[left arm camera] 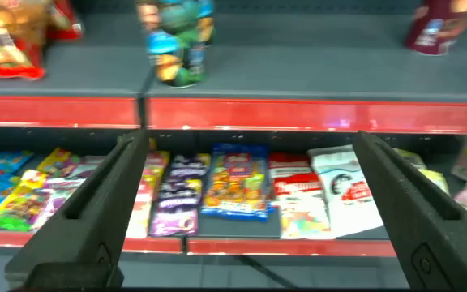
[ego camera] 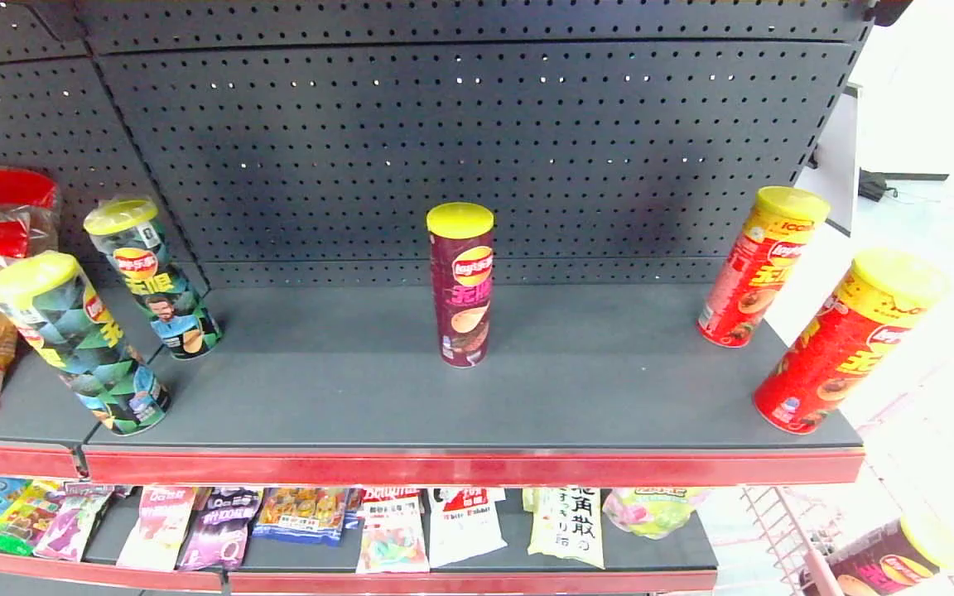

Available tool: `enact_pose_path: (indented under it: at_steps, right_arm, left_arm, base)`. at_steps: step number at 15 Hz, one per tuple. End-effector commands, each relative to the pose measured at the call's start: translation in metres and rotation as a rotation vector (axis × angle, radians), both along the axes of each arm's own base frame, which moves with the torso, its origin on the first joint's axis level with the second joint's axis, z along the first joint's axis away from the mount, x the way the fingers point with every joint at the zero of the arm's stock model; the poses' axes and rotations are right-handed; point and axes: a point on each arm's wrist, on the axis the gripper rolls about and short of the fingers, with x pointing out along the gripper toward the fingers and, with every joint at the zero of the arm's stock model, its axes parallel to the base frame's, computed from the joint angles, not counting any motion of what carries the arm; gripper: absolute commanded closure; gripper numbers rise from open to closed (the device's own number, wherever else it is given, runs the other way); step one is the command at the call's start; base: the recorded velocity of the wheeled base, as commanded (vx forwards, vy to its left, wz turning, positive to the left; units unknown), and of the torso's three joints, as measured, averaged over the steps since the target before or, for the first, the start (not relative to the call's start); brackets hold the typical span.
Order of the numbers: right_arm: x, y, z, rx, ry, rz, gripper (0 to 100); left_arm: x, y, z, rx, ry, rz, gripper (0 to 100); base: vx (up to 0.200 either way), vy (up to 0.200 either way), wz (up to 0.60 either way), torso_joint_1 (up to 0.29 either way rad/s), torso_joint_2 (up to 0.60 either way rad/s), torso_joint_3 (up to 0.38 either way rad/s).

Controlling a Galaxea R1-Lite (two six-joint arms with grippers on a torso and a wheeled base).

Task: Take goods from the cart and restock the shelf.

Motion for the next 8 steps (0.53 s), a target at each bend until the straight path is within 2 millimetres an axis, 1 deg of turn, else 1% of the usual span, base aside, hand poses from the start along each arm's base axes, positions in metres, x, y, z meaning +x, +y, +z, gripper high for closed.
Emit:
enact_pose_path:
  at_steps: [1,5,8]
  right_arm:
    - [0.0001,0.0000,0.0000,0.000,0.001,0.000,0]
    - [0.0001,0.0000,0.0000,0.000,0.001,0.000,0]
    - [0.0001,0.0000,0.0000,0.001,0.001,0.000,0]
  left_arm:
    - [0.0001,0.0000,0.0000,0.000,0.001,0.000,0]
    - [0.0001,0.0000,0.0000,0.000,0.001,0.002,0]
    - [0.0001,0.0000,0.0000,0.000,0.001,0.000,0]
  base:
    - [0.000,-0.200,0.00,-0.002,0.00,0.002]
    - [0.000,-0.200,0.00,0.001,0.00,0.002]
    - [0.000,0.000,0.00,0.000,0.00,0.000]
